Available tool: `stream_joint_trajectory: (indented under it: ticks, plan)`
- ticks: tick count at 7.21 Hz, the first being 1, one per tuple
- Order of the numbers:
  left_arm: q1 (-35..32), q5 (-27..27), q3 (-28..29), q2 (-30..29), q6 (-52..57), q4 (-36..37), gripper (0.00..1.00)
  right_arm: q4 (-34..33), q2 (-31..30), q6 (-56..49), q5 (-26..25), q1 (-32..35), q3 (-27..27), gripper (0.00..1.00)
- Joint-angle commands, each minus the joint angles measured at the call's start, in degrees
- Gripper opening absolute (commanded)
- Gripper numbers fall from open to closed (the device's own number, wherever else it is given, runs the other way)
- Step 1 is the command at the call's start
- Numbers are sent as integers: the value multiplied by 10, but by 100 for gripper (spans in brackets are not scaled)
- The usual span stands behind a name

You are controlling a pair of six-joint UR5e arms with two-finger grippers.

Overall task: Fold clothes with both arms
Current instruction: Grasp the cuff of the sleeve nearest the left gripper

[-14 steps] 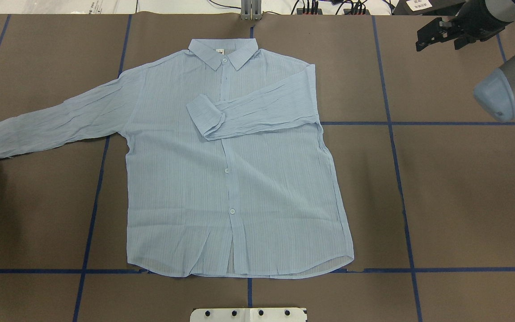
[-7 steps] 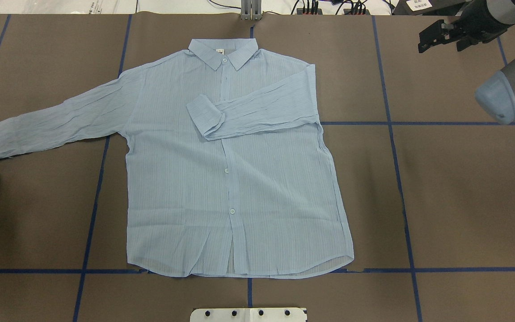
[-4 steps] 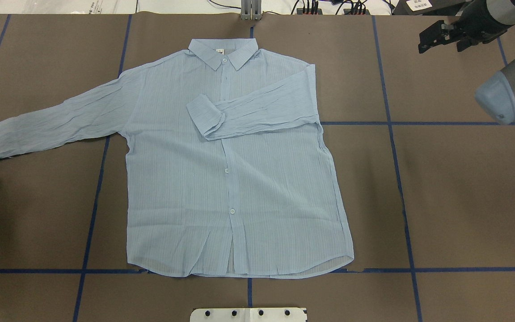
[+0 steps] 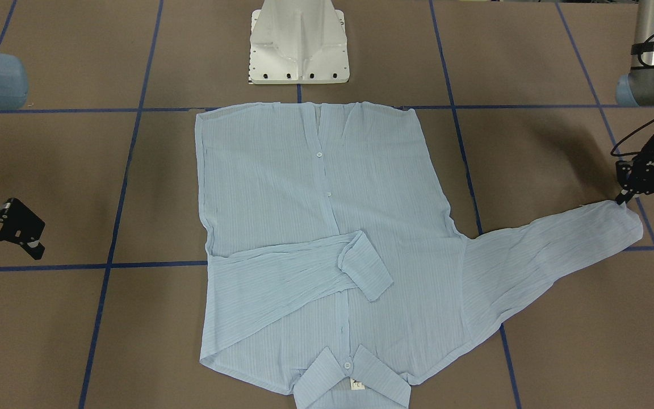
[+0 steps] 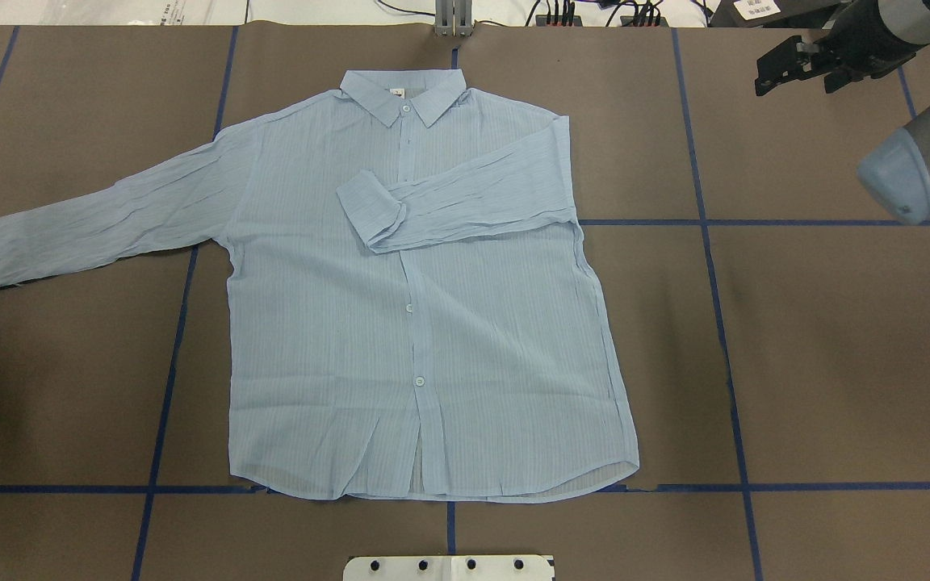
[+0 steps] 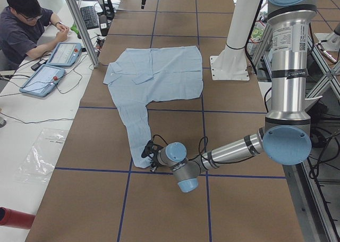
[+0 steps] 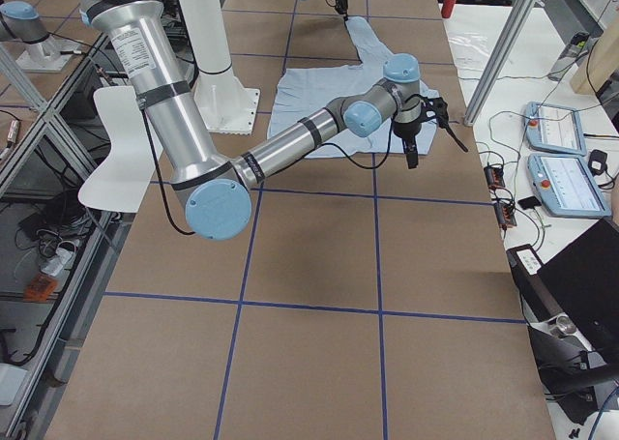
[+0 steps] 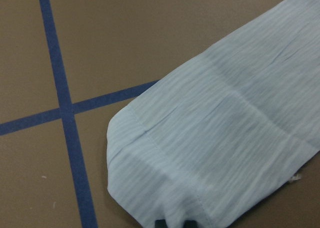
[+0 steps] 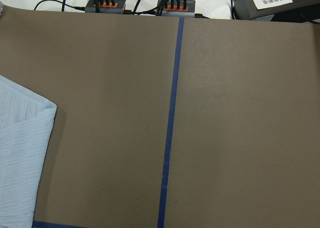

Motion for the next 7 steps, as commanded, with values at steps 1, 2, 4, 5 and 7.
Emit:
stream_joint_trajectory:
  ticks: [1,2,4,5,7]
  plan:
    - [-2,-2,-7,-1,1,-24,0,0,0,1,1,0,0,100]
    - [-2,-9,-9,-10,0,-76,0,0,0,2,1,0,1,100]
    - [-4,-11,-54,-39,-47,-82,0,0,0,3,1,0,0,100]
    - [-4,-49,-62,-69,-108,-76,0,0,0,4,1,0,0,100]
    - [-4,-66,-88,-139,-192,-32,0,0,0,6,1,0,0,100]
